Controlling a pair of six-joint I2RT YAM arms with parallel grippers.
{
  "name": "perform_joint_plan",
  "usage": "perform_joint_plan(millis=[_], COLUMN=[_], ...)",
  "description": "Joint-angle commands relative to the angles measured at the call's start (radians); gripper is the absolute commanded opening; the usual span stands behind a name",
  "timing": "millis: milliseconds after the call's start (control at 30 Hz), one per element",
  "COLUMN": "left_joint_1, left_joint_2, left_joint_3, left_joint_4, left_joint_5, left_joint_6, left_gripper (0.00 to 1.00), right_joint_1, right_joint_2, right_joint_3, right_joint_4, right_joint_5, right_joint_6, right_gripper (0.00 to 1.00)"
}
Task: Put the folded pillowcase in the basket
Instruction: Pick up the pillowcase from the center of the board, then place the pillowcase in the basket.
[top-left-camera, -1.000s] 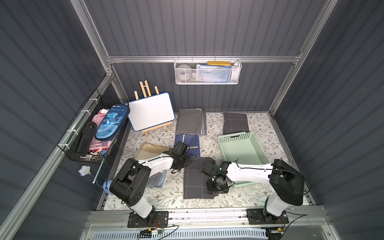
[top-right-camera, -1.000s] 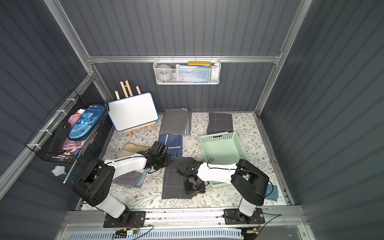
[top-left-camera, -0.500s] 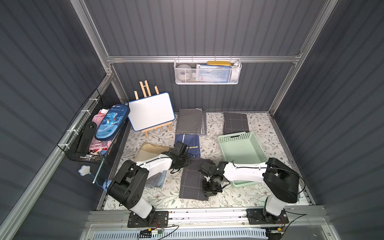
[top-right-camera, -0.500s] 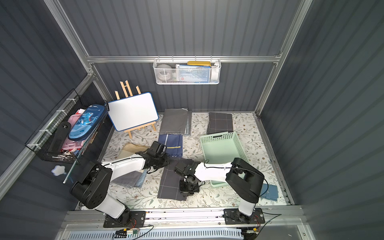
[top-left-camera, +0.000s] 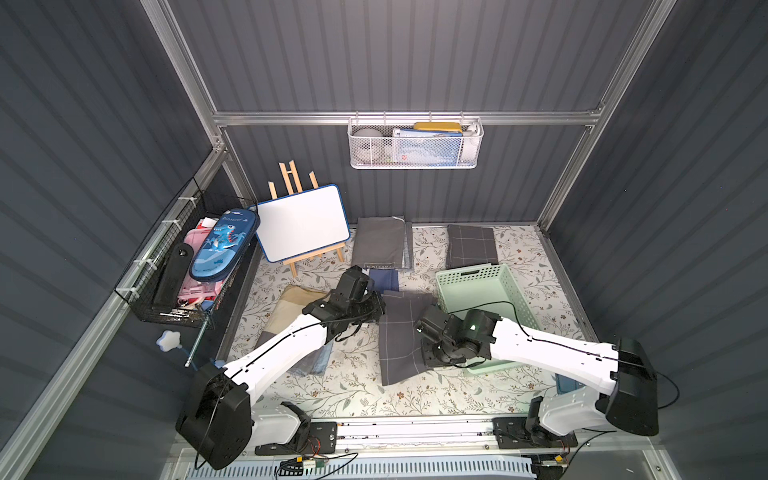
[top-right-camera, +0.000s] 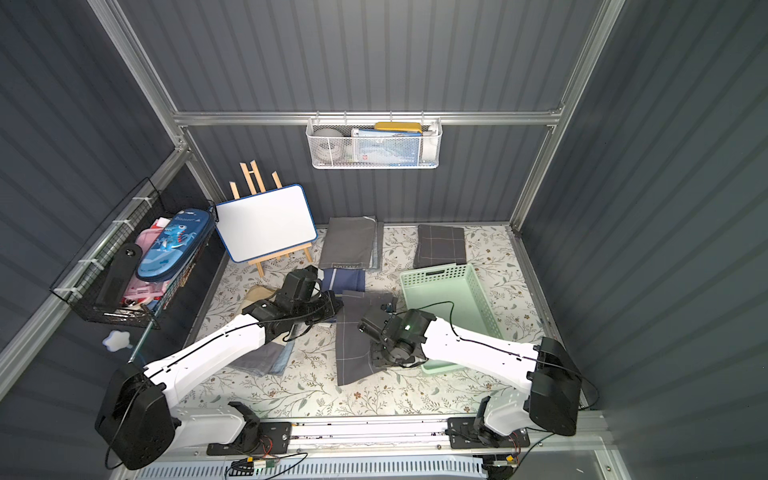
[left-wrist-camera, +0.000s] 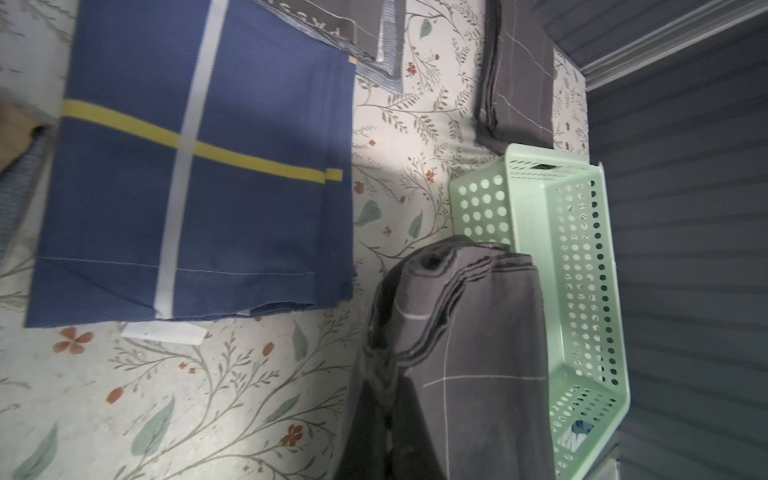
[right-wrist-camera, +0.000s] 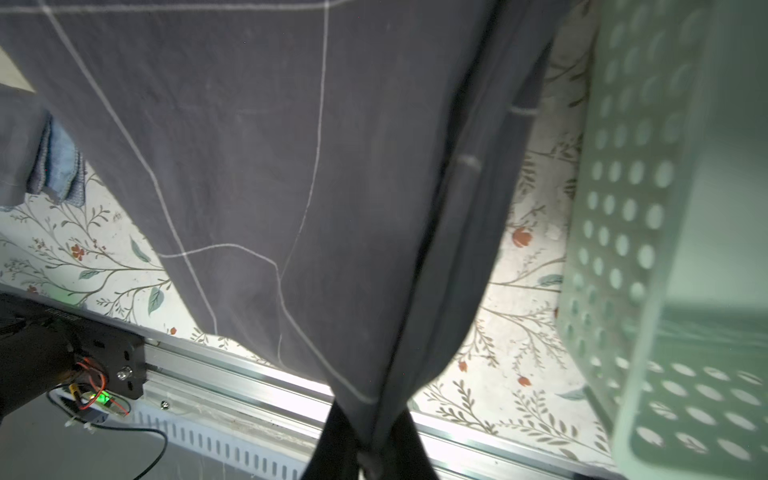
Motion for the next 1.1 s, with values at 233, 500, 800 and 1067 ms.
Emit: perform_joint_plan(millis=[233, 500, 800, 1067], left_joint_1=[-0.148, -0.238, -0.249, -0.249], left_joint_2=[0.176, 0.473, 0.72, 0.837], left_joint_3=[0.355, 0.595, 0.768, 0.822], left_joint_4=[-0.024, 0.084, 0.127, 0.121], left_joint_5=[-0.036, -0.003, 0.04, 0.045], left_joint_6=[0.022, 0.057, 0.102, 0.121], left_gripper=[0.0, 0.0, 0.0, 0.0], right_joint_1=[-0.219, -0.535, -0.817, -0.917], right_joint_2=[-0.268, -0.362, -0.35, -0.262], right_joint_3=[0.005, -0.042, -0.134, -0.216], right_joint_4=[-0.239, -0.256, -0.175, -0.058], right_joint_5=[0.222, 0.2, 0.149, 0.089], right_joint_6=[-0.056, -0.16, -0.279, -0.313], right_gripper=[0.0, 0.0, 0.0, 0.0])
